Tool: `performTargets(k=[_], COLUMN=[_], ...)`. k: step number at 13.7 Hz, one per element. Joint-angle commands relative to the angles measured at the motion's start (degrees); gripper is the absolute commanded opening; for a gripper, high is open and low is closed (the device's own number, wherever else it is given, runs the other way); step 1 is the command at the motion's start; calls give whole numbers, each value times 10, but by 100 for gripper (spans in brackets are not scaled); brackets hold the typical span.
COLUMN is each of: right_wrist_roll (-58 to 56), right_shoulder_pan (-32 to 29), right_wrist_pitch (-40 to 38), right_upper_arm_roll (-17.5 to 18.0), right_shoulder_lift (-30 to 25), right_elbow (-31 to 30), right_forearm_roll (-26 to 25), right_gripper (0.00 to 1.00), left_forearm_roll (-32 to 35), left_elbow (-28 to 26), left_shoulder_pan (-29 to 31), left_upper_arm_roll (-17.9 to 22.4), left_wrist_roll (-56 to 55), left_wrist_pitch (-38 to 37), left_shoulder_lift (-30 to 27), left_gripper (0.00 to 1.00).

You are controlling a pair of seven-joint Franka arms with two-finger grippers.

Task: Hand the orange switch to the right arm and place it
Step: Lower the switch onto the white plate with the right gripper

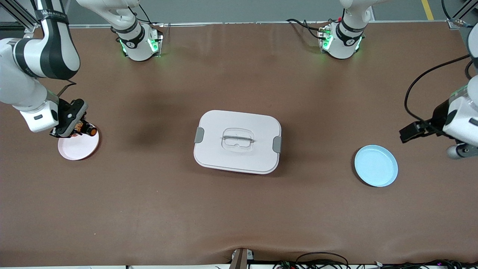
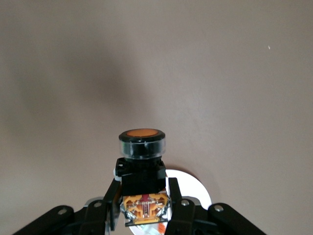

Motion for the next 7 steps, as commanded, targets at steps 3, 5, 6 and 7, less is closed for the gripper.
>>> performTargets(k=[3,5,6,7], right_wrist_roll=[-111,-151,-177,-194], right_shoulder_pan=[-63,-87,-97,-107], right_wrist_pitch=[135,181,202,231], right_upper_arm_roll=[11,11,11,11], right_shoulder_lift=[24,50,68,85], right_elbow=[-64,-78,-78,-79], right_forearm_roll=[-18,-25,-26,-26], right_gripper=[0,0,0,0], left_forearm_roll=[-87,-87,-87,-87], left_elbow=[-102,-137,-162,-188], left_shoulder_pan=[-83,-86,-93,-96], left_upper_arm_roll=[155,159,159,162], left_wrist_roll=[102,123,124,124], left_wrist_pitch=[2,7,17,28], left_shoulder_lift=[-114,-143,-162,-182], left_gripper=[100,100,100,100])
